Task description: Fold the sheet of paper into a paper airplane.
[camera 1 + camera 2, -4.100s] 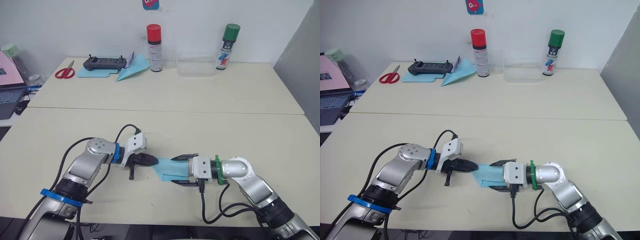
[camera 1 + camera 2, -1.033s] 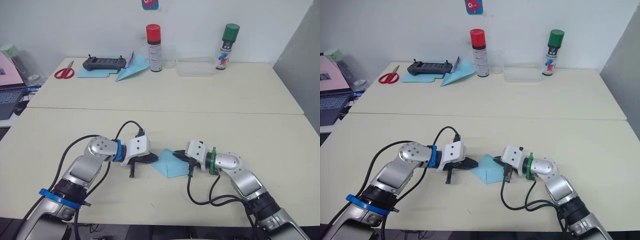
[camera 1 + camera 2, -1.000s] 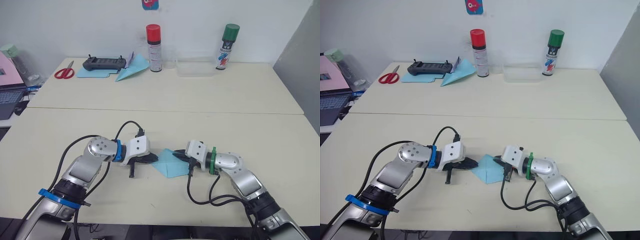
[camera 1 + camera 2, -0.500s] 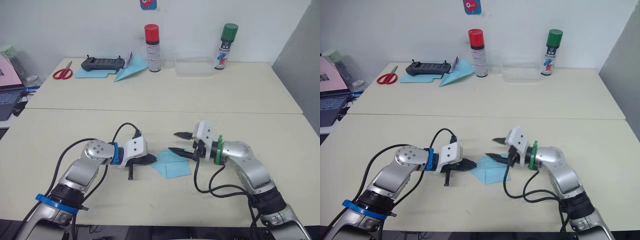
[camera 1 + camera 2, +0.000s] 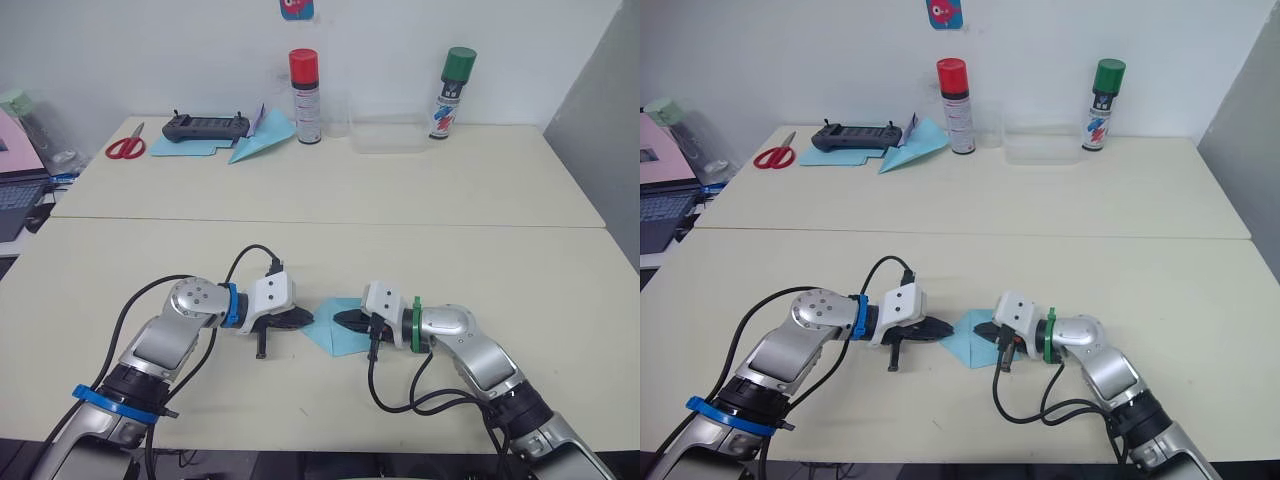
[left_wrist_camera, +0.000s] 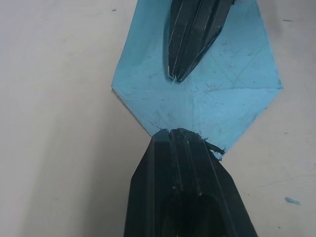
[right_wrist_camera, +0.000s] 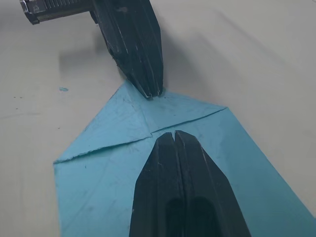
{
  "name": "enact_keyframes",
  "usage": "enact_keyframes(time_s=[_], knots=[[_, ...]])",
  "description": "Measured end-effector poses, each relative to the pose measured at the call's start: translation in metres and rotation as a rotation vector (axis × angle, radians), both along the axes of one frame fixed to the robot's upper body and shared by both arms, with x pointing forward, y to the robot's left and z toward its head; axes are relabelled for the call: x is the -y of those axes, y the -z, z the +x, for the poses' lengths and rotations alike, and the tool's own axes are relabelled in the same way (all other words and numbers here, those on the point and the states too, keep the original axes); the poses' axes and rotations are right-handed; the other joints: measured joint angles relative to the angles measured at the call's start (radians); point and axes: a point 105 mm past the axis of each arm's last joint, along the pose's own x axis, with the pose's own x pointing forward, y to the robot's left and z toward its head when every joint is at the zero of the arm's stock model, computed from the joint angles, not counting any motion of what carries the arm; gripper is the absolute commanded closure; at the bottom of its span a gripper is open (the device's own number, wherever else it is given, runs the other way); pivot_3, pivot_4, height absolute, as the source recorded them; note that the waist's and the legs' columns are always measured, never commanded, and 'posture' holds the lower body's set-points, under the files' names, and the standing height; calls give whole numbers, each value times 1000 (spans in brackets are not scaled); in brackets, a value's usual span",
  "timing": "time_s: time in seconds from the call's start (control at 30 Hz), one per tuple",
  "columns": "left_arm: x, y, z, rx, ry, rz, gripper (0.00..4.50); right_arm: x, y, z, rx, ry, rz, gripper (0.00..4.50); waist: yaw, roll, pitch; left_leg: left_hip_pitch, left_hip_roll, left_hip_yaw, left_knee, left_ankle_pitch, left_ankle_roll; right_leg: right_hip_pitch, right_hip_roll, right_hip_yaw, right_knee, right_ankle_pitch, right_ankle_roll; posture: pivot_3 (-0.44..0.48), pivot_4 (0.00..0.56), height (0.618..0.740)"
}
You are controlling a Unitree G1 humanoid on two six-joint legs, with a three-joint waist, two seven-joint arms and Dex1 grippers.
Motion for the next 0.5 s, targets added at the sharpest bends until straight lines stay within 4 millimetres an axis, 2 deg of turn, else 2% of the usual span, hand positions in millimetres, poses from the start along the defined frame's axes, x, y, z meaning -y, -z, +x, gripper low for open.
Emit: enact_keyframes(time_s=[0.17, 0.3, 0.43, 0.5], knots=[[0, 0, 0, -1, 2, 1, 4500, 15, 2, -4, 16, 16, -28, 4479, 1, 0, -1, 1, 0, 0, 0, 0, 0, 1, 0, 0, 0, 0, 0, 0, 150, 740], [1, 2, -1, -7, 5, 3, 4500, 47, 5, -10, 9, 85, -55, 4479, 4, 0, -3, 2, -1, 0, 0, 0, 0, 2, -1, 0, -1, 0, 0, 0, 150, 740], [1, 3, 0, -11, 4, 5, 4500, 67, 6, -11, -32, 158, -45, 4479, 6, -1, -4, 6, -1, 1, 0, 0, 0, 5, -1, 1, -1, -1, 0, 0, 150, 740], [1, 3, 0, -12, 5, 5, 4500, 70, 4, -11, -48, 182, -30, 4479, 7, -1, -4, 6, -1, 1, 0, 0, 0, 5, -1, 1, -1, -2, -2, 0, 150, 740]])
